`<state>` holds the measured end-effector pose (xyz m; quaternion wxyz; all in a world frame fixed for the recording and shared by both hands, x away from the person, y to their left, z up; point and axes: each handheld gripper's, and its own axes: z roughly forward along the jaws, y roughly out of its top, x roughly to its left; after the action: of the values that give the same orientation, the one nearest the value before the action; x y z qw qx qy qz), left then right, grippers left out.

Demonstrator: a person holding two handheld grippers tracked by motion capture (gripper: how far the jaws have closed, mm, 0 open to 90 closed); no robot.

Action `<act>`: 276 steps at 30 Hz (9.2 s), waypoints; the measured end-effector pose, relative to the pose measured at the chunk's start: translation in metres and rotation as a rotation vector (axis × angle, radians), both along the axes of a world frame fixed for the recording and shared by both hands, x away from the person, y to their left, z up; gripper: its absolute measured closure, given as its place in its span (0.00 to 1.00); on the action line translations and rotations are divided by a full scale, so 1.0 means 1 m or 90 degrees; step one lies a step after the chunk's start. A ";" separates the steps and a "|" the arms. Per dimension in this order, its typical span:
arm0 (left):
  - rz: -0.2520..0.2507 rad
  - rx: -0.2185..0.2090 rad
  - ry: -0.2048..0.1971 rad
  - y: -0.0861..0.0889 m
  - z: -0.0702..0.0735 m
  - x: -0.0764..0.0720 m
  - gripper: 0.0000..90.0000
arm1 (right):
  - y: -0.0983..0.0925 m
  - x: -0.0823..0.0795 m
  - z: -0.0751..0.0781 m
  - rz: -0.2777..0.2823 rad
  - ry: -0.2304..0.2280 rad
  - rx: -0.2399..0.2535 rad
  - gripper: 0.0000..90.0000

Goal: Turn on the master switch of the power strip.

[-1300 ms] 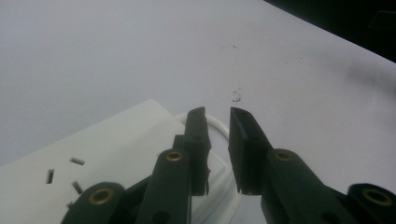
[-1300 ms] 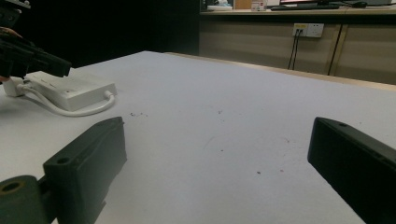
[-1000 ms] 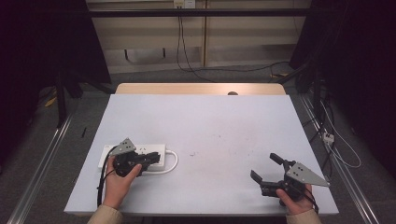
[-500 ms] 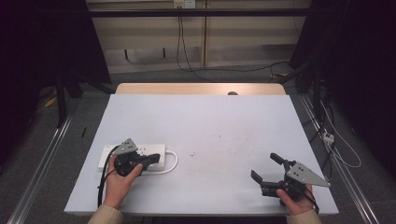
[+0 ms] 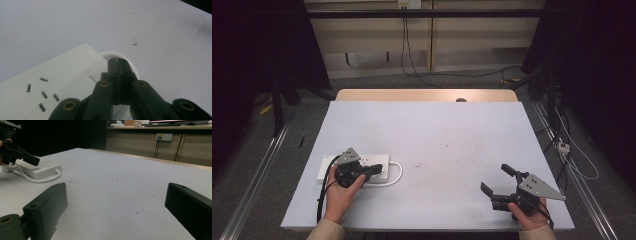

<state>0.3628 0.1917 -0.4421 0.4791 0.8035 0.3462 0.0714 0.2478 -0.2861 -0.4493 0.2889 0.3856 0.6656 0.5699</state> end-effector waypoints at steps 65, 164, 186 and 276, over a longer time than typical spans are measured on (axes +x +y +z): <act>0.004 0.040 -0.009 -0.008 -0.005 0.002 1.00 | 0.000 0.000 0.000 0.008 0.002 -0.002 0.04; 0.006 -0.006 -0.022 -0.005 0.005 0.000 0.82 | 0.002 0.000 -0.001 0.017 0.002 -0.001 0.04; 0.009 -0.006 -0.011 -0.006 0.007 -0.001 0.50 | 0.002 0.001 -0.001 0.019 0.003 -0.001 0.04; 0.020 -0.031 -0.033 0.048 0.009 -0.010 0.07 | 0.000 -0.001 0.000 0.022 0.005 -0.001 0.04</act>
<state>0.3525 0.2394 -0.4328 0.5059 0.7840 0.3480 0.0913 0.2469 -0.2858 -0.4498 0.2770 0.3762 0.6739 0.5724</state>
